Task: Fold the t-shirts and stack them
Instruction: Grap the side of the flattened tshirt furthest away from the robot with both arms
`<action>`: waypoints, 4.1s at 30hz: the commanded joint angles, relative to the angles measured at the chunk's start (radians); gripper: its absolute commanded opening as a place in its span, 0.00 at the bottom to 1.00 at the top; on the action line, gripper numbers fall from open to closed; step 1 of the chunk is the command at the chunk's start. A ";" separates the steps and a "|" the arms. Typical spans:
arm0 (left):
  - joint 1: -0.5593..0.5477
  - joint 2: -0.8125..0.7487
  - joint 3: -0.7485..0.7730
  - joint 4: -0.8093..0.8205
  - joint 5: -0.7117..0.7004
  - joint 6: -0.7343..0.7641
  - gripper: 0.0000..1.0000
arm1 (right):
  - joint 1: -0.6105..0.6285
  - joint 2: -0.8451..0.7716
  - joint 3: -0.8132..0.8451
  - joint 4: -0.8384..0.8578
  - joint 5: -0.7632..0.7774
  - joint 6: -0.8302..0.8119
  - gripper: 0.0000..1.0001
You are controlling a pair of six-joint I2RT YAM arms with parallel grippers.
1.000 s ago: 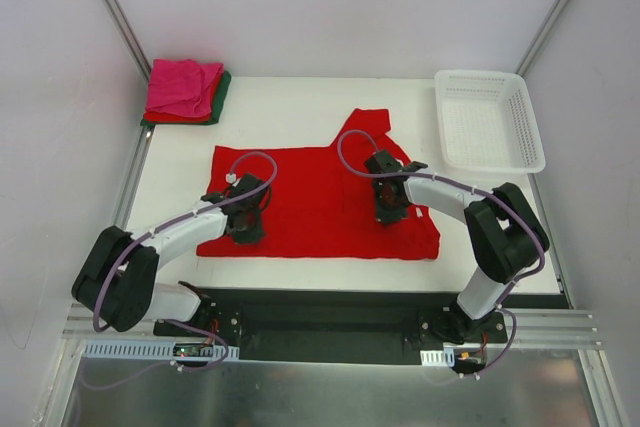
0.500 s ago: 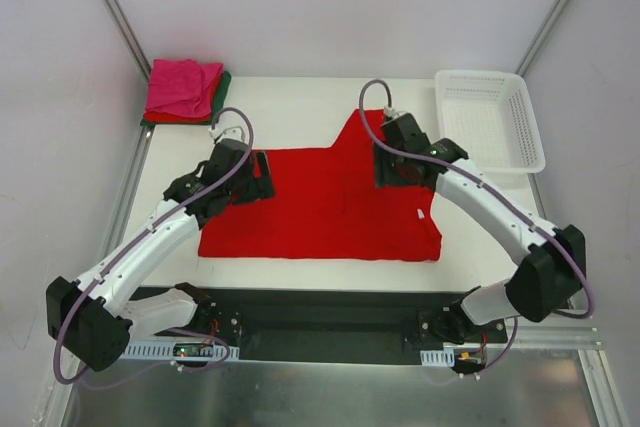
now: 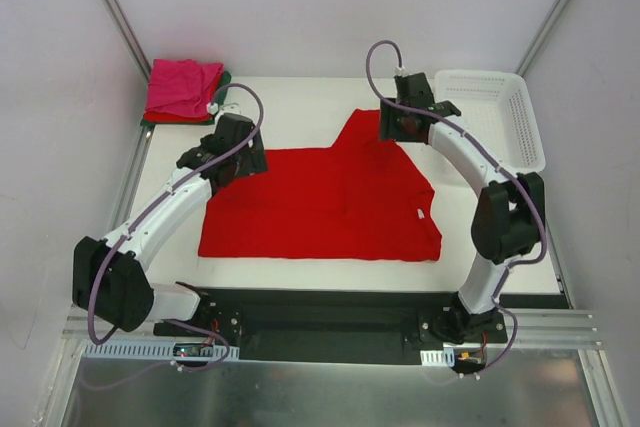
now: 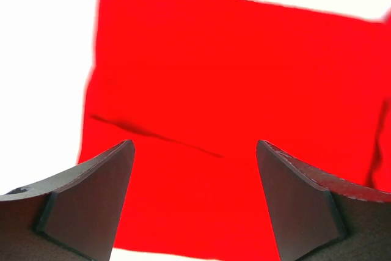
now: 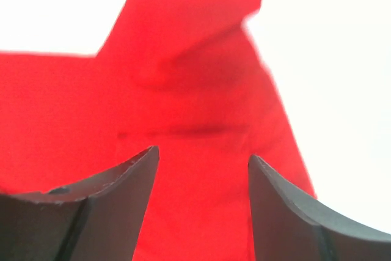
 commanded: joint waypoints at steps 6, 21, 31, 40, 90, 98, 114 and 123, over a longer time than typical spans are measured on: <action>0.079 0.034 0.045 0.092 -0.012 0.092 0.80 | -0.109 0.215 0.297 0.067 -0.125 -0.069 0.64; 0.249 0.295 0.201 0.187 0.012 0.133 0.77 | -0.271 0.563 0.628 0.061 -0.465 0.029 0.66; 0.248 0.376 0.275 0.188 0.025 0.149 0.77 | -0.302 0.663 0.710 0.076 -0.651 0.101 0.69; 0.249 0.356 0.252 0.199 0.008 0.166 0.77 | -0.303 0.734 0.744 -0.013 -0.634 0.141 0.68; 0.257 0.319 0.189 0.216 0.025 0.154 0.75 | -0.302 0.632 0.546 0.134 -0.881 0.160 0.01; 0.258 0.304 0.173 0.218 0.041 0.143 0.74 | -0.282 0.559 0.485 0.125 -0.896 0.121 0.01; 0.257 0.307 0.177 0.216 0.031 0.149 0.74 | -0.276 0.560 0.524 -0.028 -0.570 0.051 0.52; 0.257 0.320 0.183 0.218 0.025 0.154 0.74 | -0.276 0.559 0.543 -0.031 -0.444 0.043 0.53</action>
